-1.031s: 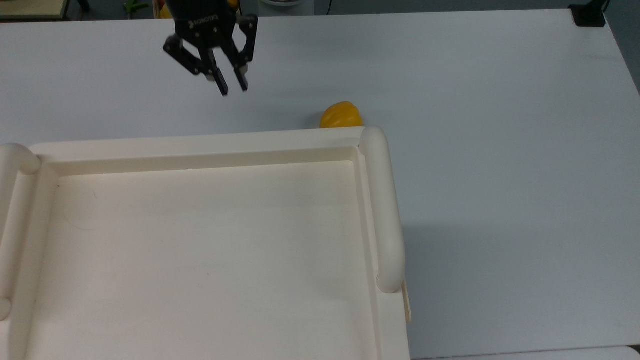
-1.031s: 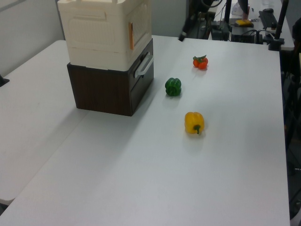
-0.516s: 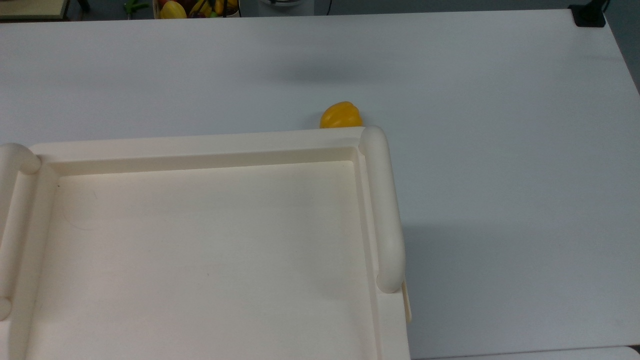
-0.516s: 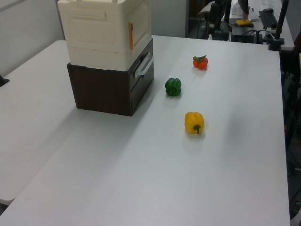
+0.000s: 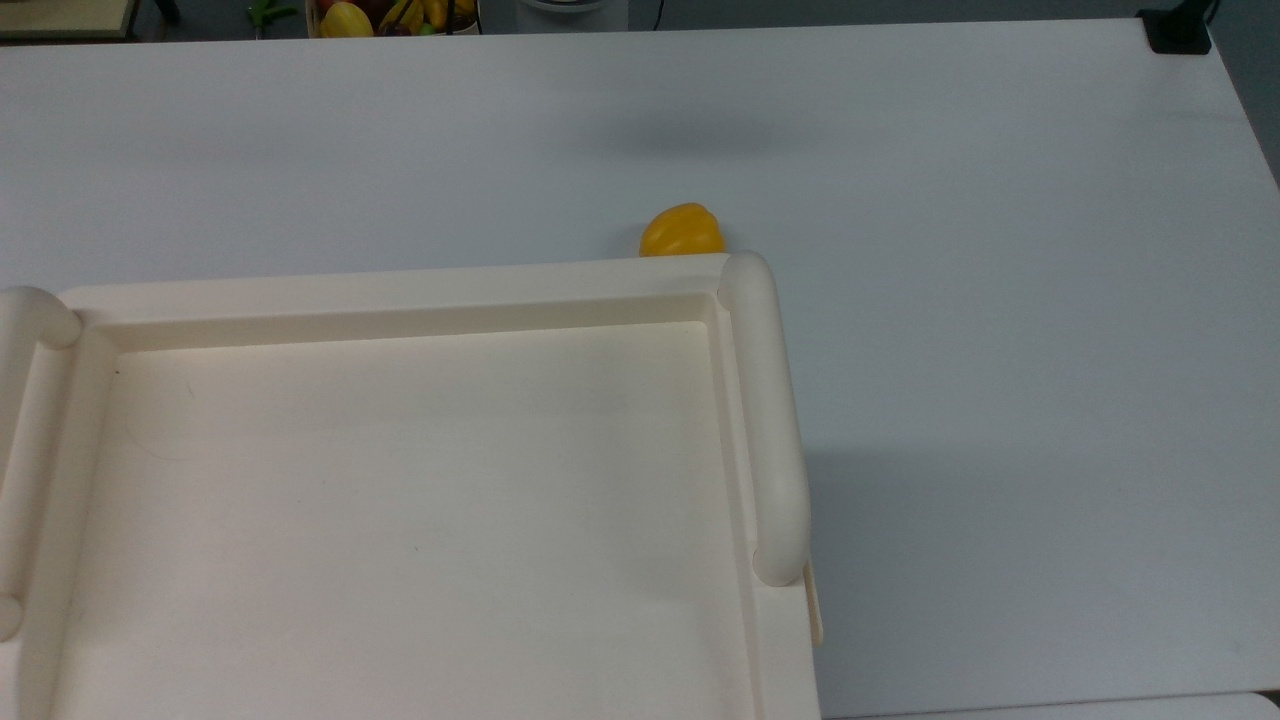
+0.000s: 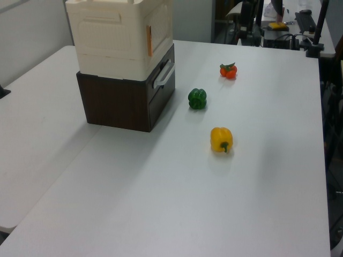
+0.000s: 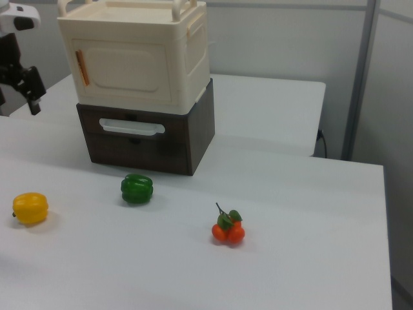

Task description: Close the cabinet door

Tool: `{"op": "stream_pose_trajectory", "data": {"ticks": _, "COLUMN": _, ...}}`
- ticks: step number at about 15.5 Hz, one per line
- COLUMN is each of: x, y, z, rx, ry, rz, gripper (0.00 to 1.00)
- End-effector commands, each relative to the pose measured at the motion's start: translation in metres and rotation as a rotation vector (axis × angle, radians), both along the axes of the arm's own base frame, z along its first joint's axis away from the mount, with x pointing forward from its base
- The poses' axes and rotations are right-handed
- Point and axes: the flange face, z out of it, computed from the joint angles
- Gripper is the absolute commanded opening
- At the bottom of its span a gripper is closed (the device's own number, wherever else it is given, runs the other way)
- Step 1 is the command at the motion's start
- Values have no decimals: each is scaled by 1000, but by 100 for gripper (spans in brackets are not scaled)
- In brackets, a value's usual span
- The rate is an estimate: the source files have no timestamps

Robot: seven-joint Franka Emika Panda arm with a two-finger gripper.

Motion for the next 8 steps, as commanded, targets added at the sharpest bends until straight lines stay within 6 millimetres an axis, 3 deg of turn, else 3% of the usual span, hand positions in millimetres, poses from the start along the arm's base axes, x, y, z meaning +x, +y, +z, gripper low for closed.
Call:
{"op": "stream_pose_trajectory", "data": {"ticks": 1, "x": 11, "y": -3, "z": -13, "rx": -7, "ry": -59, "rz": -13, "gripper": 100}}
{"op": "stream_pose_trajectory", "data": {"ticks": 8, "x": 18, "y": -4, "z": -24, "rx": -9, "ry": -53, "rz": -15, "gripper": 100}}
